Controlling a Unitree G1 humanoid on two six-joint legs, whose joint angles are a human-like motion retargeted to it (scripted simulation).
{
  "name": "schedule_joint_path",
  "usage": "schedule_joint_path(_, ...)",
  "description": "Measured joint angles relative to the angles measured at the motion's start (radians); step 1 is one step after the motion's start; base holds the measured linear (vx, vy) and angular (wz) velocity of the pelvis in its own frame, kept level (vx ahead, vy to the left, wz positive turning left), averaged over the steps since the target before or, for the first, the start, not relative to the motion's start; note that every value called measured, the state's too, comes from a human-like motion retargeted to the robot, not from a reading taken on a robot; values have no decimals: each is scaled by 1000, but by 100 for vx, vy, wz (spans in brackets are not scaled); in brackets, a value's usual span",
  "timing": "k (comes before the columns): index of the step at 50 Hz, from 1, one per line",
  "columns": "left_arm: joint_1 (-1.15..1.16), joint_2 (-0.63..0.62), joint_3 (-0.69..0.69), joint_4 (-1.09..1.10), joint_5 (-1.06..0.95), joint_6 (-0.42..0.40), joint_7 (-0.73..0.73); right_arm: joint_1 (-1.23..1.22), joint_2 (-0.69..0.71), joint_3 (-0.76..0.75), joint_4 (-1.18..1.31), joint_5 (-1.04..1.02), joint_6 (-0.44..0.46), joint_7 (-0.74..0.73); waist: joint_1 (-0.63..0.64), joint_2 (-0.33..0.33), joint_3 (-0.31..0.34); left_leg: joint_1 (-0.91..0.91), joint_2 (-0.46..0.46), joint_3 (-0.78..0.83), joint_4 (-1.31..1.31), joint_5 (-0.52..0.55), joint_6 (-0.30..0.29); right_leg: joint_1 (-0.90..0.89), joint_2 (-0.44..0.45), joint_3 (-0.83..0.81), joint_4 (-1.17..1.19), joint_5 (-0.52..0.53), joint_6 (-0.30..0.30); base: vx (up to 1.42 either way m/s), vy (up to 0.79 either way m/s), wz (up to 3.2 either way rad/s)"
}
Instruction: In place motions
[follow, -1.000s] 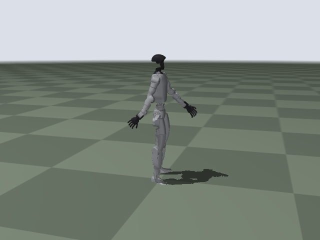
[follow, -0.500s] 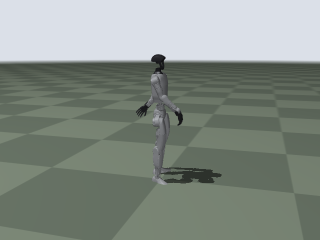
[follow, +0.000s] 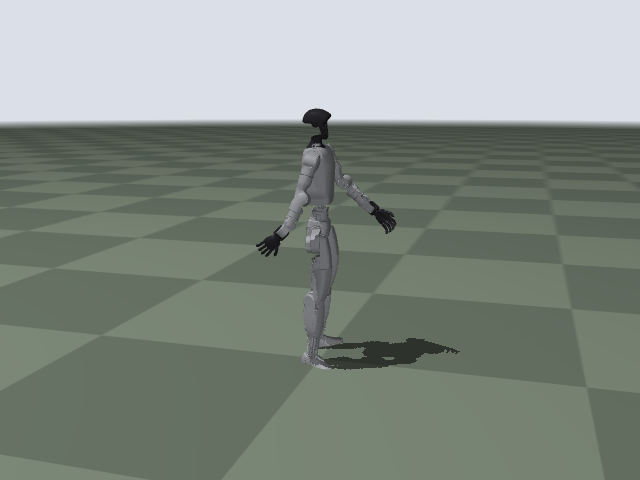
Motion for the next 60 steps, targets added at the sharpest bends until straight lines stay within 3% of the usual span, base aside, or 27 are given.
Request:
schedule_joint_path(5, 86, -13, -38, 23, 8, -13, 0, 27, 1, 13, 0, 63, 69, -32, 26, -4, 9, 8, -8, -3, 0, -1, 2, 8, -6, -3, 0, -1, -2, 0, 0, 0)
schedule_joint_path(10, 244, -17, 20, 269, 30, -18, 16, -93, 50, 109, 0, -24, 98, -56, 31, 0, -4, 6, -10, -5, -7, -2, 3, 5, -4, -14, -2, -3, -1, 0, 0, 0)
schedule_joint_path(13, 354, 14, 116, 468, 44, 23, 65, -222, 93, 195, 0, -136, 50, -18, 27, 1, -10, 14, -8, 3, -10, -5, 1, -2, -3, -7, 3, -1, -3, 0, -2, -7)
schedule_joint_path(17, 594, 75, 230, 500, 54, 216, 119, -390, 157, 306, -103, -236, -41, 81, 21, 4, 3, 39, 0, 37, -20, -12, -4, -19, 1, 31, 16, 3, -6, 0, -6, -45)
schedule_joint_path(19, 708, 106, 246, 500, 103, 264, 101, -457, 190, 345, -179, -257, -99, 140, 15, 7, 8, 51, 6, 55, -26, -16, -8, -30, 6, 53, 24, 6, -7, 1, -7, -54)
schedule_joint_path(23, 878, 136, 304, 500, 253, 231, 25, -555, 246, 390, -325, -230, -221, 273, 14, 15, 13, 71, 20, 93, -36, -22, -15, -53, 18, 97, 36, 13, -9, -1, -4, -55)
schedule_joint_path(27, 952, 134, 368, 500, 273, 260, 7, -602, 280, 416, -455, -139, -301, 377, 19, 14, 20, 81, 29, 114, -39, -24, -19, -63, 25, 121, 44, 15, -9, -4, -4, -30)
schedule_joint_path(30, 937, 128, 372, 500, 226, 287, 47, -596, 291, 435, -528, -106, -351, 398, 5, 3, 20, 79, 30, 111, -36, -22, -20, -60, 24, 116, 42, 14, -9, -2, -7, 10)
schedule_joint_path(35, 748, 110, 320, 500, 134, 233, 73, -533, 255, 447, -544, -177, -411, 353, -1, -13, 12, 62, 26, 97, -29, -16, -20, -56, 16, 98, 40, 10, -6, -3, -3, 19)
schedule_joint_path(39, 526, 73, 283, 493, 44, 164, 97, -469, 217, 407, -379, -262, -381, 252, 6, -17, 2, 45, 25, 82, -20, -12, -17, -48, 12, 81, 32, 10, -3, -2, 1, 17)
schedule_joint_path(43, 326, 28, 212, 425, -9, 123, 78, -413, 177, 303, -99, -261, -249, 145, 0, -15, -10, 18, 24, 51, -8, -6, -12, -33, 9, 44, 22, 6, 3, -1, 2, 44)
schedule_joint_path(47, 155, -8, 104, 311, 3, 97, 20, -280, 101, 170, 0, -123, -93, 121, 1, -13, -5, -13, 20, 8, 8, 0, -6, -13, 2, -2, 16, -5, 11, 0, 2, 59)
schedule_joint_path(50, 70, -32, 32, 205, 33, 76, -25, -158, 64, 83, 0, 22, -62, 72, 7, -16, 5, -30, 10, -27, 19, 6, -1, 9, -5, -37, 7, -13, 15, 1, 1, 58)
schedule_joint_path(55, 56, -47, -40, 41, 58, 27, -68, -16, 46, -34, 0, 119, -93, -1, 16, -21, 10, -34, -11, -62, 20, 12, 5, 40, -14, -75, -3, -24, 18, 5, 2, 37)
schedule_joint_path(60, 179, -41, -38, 3, 62, -13, -83, -9, 28, 34, 0, 176, 1, -58, 38, -17, 9, -17, -15, -58, 16, 6, 7, 45, -14, -66, -1, -26, 14, 1, 0, -9)
